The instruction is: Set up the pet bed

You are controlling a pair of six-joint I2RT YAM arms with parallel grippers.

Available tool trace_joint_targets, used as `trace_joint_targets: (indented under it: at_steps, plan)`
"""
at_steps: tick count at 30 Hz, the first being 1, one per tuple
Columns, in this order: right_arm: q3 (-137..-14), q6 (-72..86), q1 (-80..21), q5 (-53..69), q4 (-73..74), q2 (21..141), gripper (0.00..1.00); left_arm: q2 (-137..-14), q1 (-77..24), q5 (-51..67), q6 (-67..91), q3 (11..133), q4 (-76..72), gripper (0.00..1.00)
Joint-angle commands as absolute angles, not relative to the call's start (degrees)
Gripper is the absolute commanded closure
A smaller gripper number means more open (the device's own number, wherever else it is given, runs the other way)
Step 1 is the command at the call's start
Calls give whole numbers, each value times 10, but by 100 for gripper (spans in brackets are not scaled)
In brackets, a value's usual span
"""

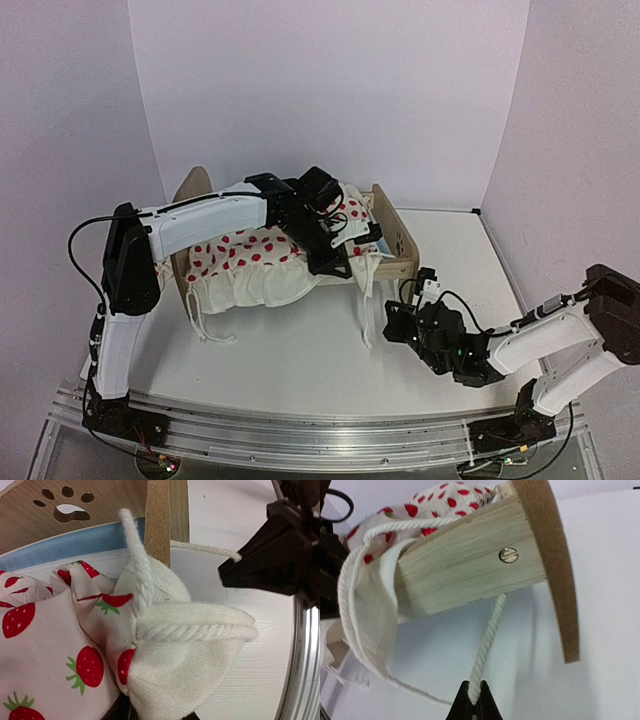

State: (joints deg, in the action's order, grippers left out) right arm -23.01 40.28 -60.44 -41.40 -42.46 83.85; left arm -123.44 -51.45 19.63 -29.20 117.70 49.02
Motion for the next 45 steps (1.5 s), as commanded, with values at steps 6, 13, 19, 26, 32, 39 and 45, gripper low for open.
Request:
trace_joint_targets:
  at_steps: [6,13,19,26,32,39,45]
  plan:
    - [-269,392,-613,-224,-132,811,100,-1168,-452,189,-439,1080,318,100]
    - [-297,366,-615,-115,-106,837,100,-1166,-441,183,-484,1008,273,97]
    - [-334,360,-615,-58,-45,830,100,-1136,-439,258,-489,1010,309,52]
    - [-408,322,-615,61,125,812,100,-1047,-440,391,-523,957,348,39]
    - [-431,283,-615,228,152,783,100,-971,-464,449,-510,853,312,44]
    - [-474,302,-604,201,148,791,100,-918,-535,426,-448,626,30,49]
    - [-475,392,-581,189,141,788,100,-939,-579,366,-459,483,-298,53]
